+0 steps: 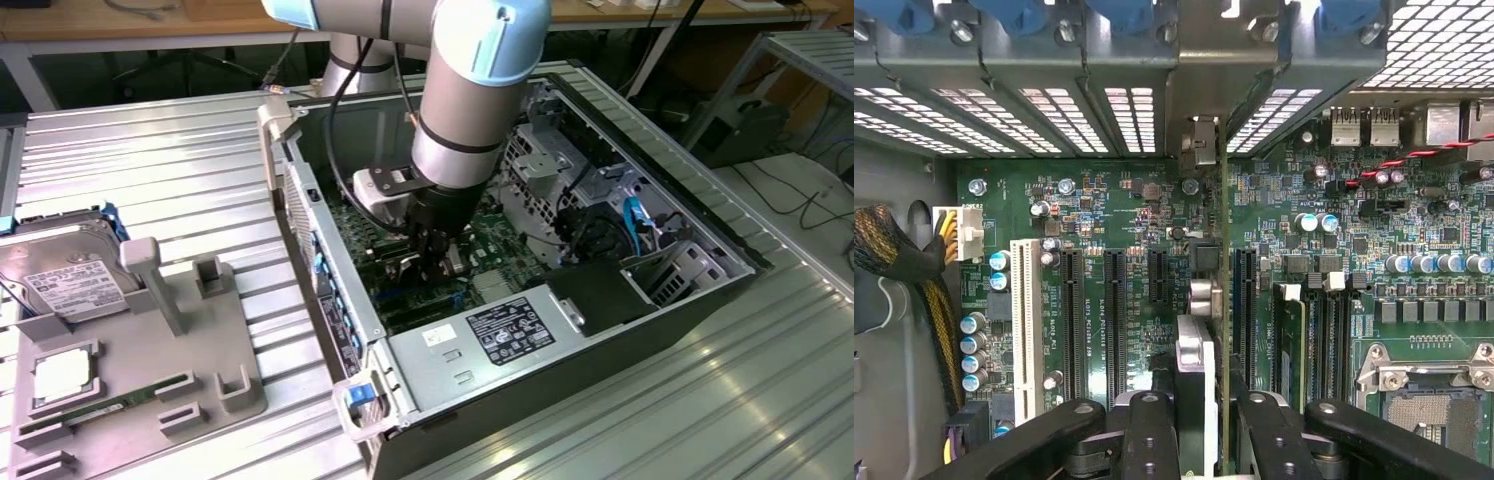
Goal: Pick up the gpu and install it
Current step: 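Insert the gpu into the slot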
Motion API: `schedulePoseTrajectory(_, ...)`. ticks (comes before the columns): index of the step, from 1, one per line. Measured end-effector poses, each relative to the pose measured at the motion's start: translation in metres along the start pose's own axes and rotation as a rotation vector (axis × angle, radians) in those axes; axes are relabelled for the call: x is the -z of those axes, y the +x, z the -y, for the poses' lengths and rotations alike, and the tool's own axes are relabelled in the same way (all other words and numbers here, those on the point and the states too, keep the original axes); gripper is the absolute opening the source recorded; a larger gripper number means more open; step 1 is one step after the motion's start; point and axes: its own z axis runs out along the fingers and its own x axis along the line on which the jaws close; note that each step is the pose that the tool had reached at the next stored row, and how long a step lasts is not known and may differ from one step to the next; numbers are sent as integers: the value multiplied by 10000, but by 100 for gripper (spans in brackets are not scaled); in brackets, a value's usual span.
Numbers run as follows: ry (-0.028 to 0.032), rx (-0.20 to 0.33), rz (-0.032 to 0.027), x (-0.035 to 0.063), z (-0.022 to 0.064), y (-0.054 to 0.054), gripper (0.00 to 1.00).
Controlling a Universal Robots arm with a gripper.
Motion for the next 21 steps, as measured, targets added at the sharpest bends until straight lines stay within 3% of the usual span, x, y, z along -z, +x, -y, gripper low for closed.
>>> schedulePoseTrajectory(8, 11, -1, -12, -14, -5, 2, 28)
schedulePoseTrajectory(13, 67, 2, -8, -66, -21, 3, 28)
schedulePoseTrajectory(21, 72, 2, -1, -70, -21, 2, 28)
